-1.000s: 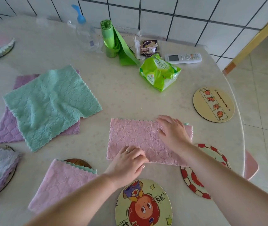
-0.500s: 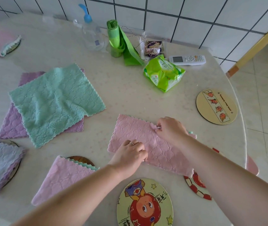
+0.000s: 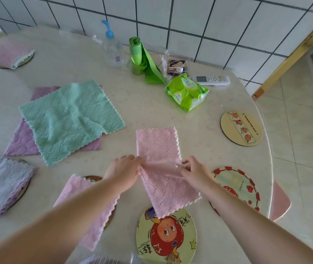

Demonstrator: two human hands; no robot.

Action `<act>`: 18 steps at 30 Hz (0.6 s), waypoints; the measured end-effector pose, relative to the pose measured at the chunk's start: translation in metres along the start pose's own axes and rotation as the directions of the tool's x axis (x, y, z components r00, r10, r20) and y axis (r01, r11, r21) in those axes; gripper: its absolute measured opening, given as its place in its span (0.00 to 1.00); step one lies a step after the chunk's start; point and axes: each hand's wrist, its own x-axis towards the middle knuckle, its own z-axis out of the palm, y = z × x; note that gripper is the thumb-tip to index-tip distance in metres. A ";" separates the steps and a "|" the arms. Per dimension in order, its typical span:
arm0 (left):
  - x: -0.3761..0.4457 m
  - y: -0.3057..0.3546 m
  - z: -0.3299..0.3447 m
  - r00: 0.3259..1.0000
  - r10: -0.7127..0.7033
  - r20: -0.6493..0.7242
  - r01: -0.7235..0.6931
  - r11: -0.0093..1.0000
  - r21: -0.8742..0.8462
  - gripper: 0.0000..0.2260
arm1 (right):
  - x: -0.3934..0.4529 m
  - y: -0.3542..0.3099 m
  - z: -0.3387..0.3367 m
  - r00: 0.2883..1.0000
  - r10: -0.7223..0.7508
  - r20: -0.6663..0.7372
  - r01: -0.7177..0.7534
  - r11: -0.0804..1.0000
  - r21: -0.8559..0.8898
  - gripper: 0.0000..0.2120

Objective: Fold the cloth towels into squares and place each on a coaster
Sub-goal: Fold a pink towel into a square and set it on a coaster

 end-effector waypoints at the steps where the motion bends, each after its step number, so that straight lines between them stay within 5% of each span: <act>1: -0.010 0.003 0.005 0.997 -0.058 0.043 0.063 0.989 -0.132 0.18 | -0.007 0.003 0.000 1.000 0.001 0.024 -0.002 1.000 0.029 0.18; 5: -0.045 0.023 0.021 0.981 -0.055 0.185 0.129 0.899 -0.418 0.21 | -0.029 0.016 0.008 0.997 -0.019 0.078 0.020 1.000 -0.014 0.26; 11: -0.056 0.038 0.029 0.980 -0.090 0.176 0.181 0.764 -0.619 0.20 | -0.044 0.010 0.013 1.000 -0.026 -0.012 0.027 0.998 0.056 0.28; 15: -0.067 0.047 0.020 0.932 -0.260 0.251 0.326 0.307 -0.894 0.18 | -0.063 0.007 0.014 0.999 0.051 0.009 -0.052 0.965 0.258 0.27; 18: -0.080 0.046 0.027 0.887 -0.313 0.341 0.390 0.110 -0.914 0.15 | -0.078 0.018 0.028 0.993 0.103 0.056 -0.116 0.932 0.343 0.24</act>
